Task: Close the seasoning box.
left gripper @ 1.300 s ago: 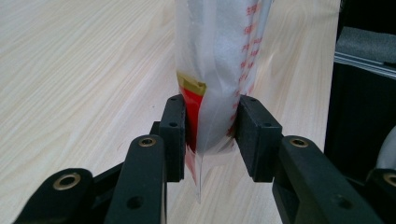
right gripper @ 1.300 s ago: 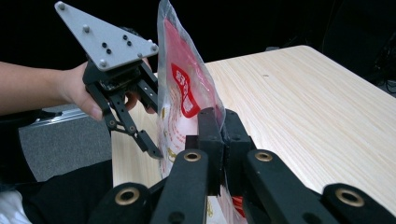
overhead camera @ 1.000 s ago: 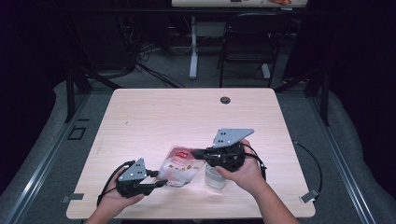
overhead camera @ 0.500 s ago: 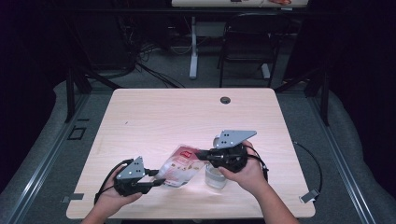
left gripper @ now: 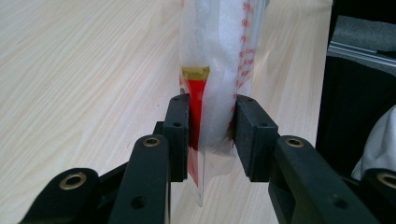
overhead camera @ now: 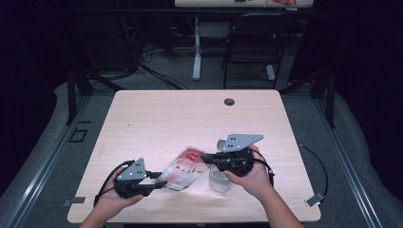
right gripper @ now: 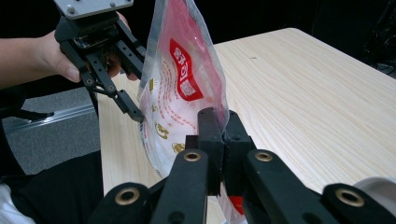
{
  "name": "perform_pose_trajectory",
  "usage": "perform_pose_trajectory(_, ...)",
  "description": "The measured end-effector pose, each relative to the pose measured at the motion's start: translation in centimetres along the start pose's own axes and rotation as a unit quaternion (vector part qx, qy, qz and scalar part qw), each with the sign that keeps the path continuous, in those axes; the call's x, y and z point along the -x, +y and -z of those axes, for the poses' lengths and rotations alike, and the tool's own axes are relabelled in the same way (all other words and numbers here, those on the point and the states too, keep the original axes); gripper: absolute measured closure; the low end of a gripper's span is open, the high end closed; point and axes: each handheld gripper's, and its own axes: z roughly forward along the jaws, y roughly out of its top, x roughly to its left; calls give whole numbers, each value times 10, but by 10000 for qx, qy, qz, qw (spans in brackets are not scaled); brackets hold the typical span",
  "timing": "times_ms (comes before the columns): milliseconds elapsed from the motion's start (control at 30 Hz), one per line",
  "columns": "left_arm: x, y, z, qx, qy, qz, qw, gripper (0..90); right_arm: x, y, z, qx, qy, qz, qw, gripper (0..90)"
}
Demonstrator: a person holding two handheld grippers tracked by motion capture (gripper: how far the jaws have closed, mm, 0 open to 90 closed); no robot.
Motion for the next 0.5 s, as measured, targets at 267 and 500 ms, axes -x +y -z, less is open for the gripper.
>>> perform_pose_trajectory(267,0,6,4,-82,54,-63,9999,683,1,-4,1,77,-19,-44,10000,892)
perform_pose_trajectory(500,-2,10,9,-170,64,-121,9998,687,3,-9,1,93,-26,-104,9999,891)
